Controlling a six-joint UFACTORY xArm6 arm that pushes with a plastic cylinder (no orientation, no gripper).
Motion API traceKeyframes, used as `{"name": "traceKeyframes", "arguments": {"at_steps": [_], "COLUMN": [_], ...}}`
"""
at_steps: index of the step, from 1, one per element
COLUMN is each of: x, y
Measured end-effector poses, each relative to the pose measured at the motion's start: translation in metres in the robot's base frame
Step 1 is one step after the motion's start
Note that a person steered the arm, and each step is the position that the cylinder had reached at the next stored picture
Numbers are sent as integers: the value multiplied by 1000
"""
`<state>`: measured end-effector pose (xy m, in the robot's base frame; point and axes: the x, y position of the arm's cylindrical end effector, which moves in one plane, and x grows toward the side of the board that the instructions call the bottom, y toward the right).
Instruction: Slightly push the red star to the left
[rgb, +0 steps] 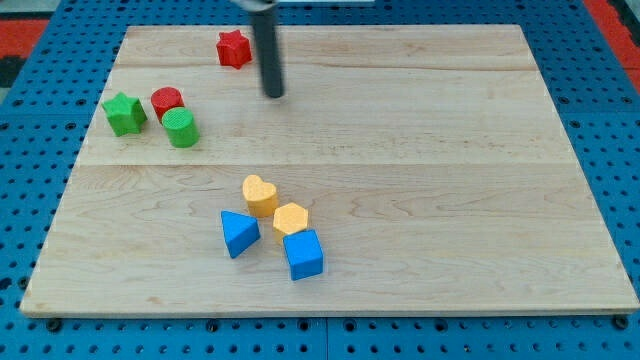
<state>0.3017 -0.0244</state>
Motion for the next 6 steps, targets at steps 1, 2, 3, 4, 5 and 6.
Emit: {"name": "traceKeyframes", "arguments": {"at_steps": [1, 2, 3, 4, 5, 6], "x": [-60, -89, -94, -95, -95, -97], "y": [-22, -94, -119, -137, -141, -141]}}
